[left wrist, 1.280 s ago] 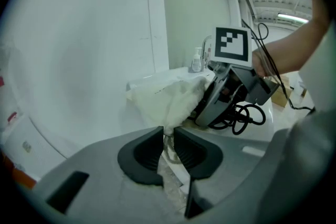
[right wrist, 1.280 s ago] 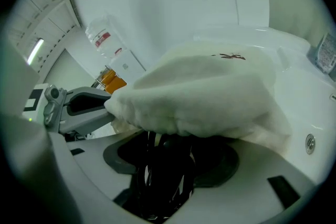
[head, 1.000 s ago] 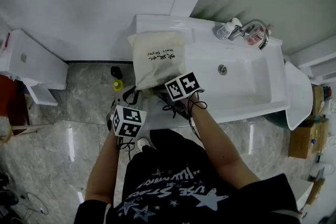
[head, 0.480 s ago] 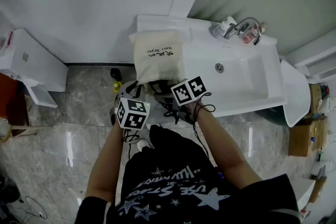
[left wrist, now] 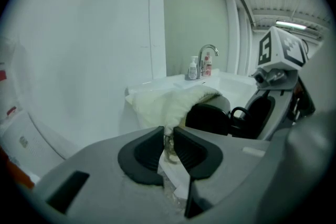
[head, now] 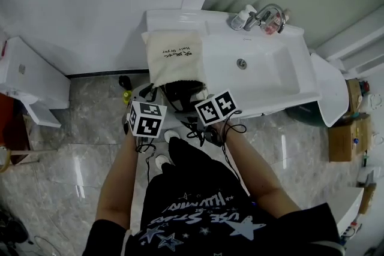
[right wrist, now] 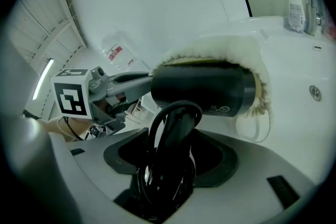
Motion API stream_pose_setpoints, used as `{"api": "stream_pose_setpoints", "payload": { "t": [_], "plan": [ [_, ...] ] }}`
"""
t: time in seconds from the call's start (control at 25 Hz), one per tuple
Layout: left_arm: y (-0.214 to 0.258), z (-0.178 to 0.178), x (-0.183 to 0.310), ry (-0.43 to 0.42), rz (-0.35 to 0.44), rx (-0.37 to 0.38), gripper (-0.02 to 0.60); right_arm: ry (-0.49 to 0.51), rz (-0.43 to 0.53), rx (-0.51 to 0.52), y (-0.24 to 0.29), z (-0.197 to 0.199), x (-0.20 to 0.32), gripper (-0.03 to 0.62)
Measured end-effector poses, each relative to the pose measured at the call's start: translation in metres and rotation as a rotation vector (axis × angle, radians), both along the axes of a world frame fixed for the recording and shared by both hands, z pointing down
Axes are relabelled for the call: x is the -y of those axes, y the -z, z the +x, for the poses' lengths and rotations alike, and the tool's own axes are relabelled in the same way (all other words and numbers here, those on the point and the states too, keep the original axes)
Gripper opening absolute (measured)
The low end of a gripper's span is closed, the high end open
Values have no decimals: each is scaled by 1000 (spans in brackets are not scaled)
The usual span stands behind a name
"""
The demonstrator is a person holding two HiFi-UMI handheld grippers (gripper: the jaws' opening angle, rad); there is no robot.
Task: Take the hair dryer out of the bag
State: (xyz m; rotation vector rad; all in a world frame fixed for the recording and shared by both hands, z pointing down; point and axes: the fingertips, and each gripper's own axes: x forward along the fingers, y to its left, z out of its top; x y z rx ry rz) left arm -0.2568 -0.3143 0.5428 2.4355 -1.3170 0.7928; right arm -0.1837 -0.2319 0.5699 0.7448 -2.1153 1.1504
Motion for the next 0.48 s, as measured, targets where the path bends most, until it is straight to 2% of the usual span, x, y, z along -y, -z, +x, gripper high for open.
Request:
{"api": "stream_pose_setpoints", "payload": {
  "t": [0.28,0.48],
  "plan": [
    [0,3,-3,6,-5,-25,71,-18,-23,29,3,7,-28,256],
    [-2,3,-4,29,-4,9,71,-18,-25,82,7,21,-37,256]
  ]
}}
